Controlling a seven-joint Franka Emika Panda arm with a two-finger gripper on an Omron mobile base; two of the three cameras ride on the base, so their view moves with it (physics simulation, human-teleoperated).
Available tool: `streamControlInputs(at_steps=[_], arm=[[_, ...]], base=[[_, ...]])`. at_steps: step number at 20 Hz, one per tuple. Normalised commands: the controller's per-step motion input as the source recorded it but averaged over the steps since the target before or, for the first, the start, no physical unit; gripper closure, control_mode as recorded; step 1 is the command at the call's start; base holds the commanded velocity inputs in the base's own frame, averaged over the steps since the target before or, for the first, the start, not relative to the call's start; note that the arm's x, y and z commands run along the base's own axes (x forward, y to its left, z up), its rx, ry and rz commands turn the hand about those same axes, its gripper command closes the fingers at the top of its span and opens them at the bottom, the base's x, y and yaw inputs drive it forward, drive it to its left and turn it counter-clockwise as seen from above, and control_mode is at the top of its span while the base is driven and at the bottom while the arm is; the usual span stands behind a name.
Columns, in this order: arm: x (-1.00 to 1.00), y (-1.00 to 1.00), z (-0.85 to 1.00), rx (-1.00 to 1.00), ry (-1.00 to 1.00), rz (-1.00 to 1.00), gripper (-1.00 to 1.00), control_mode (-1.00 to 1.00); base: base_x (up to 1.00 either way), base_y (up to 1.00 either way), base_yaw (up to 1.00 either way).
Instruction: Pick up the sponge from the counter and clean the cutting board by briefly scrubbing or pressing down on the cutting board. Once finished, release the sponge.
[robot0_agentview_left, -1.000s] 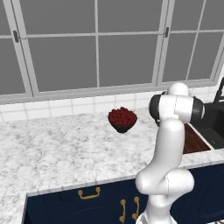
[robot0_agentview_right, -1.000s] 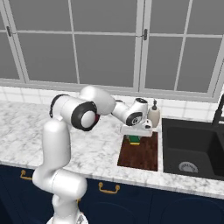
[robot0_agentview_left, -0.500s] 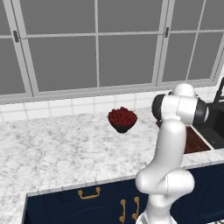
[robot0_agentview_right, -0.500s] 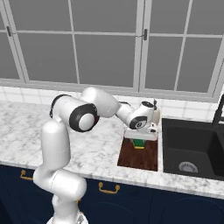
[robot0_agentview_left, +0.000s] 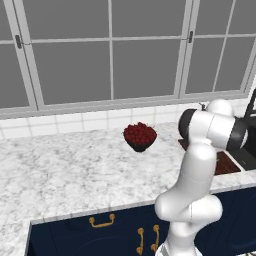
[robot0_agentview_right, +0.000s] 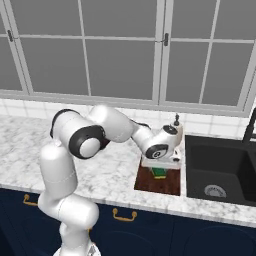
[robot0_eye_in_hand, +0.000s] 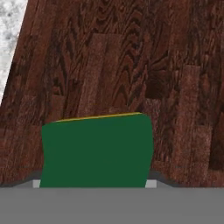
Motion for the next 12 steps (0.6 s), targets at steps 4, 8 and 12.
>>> streamControlInputs(at_steps=[4, 8, 12], arm=[[-0.64, -0.04, -0.16, 0.01, -0.08, 0.00, 1.00, -1.00], [-0.61, -0.07, -0.11, 0.03, -0.07, 0.00, 1.00, -1.00], [-0.46, -0.14, -0.01, 0.04, -0.05, 0.00, 1.00, -1.00]], base=[[0.00, 0.00, 0.00], [0.00, 0.00, 0.00], [0.00, 0.00, 0.00]])
